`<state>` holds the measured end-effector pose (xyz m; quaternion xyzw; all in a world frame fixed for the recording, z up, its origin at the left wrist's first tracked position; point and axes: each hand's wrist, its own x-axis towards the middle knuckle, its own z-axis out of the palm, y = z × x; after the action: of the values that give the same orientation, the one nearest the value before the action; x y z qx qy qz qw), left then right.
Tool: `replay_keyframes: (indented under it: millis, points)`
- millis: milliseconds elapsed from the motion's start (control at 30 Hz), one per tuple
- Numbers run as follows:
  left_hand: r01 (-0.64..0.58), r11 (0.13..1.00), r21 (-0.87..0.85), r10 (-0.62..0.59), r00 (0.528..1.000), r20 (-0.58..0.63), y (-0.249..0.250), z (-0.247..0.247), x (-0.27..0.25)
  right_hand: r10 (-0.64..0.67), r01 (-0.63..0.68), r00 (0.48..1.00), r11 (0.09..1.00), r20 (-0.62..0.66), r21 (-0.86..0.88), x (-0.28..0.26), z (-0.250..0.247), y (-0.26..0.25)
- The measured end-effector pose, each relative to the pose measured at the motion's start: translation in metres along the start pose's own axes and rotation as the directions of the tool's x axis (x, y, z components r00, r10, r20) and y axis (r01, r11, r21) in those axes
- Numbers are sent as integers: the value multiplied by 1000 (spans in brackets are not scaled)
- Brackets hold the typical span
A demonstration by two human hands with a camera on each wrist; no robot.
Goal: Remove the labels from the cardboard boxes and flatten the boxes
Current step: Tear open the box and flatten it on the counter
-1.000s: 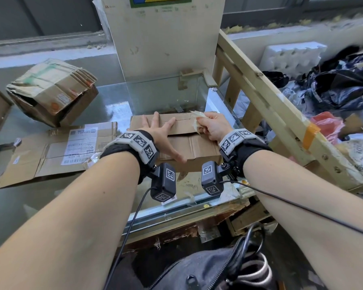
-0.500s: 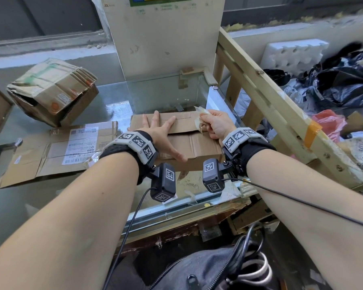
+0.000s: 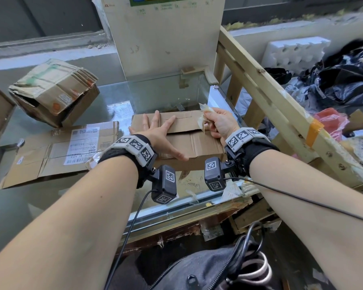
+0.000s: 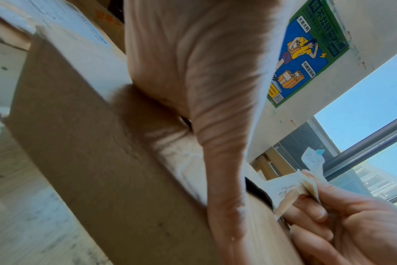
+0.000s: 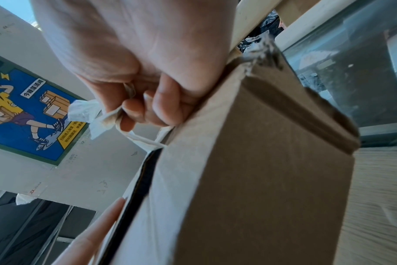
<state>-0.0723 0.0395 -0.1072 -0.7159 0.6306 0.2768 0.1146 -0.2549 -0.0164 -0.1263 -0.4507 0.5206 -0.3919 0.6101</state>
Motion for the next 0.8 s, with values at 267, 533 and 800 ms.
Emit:
replay_keyframes:
  millis: [267,533,800]
  points:
    - [-4,1000,-8,4,1000,-5,-2,1,2,9,-5,999,996,-39,93,1,-3,1]
    - [-7,1000,-16,7,1000,-11,-1,1,2,-3,7,999,992,-34,125,-2,-4,0]
    - [-4,1000,-4,4,1000,-15,-1,2,3,-50,45,991,998,-127,-42,-12,5,-4]
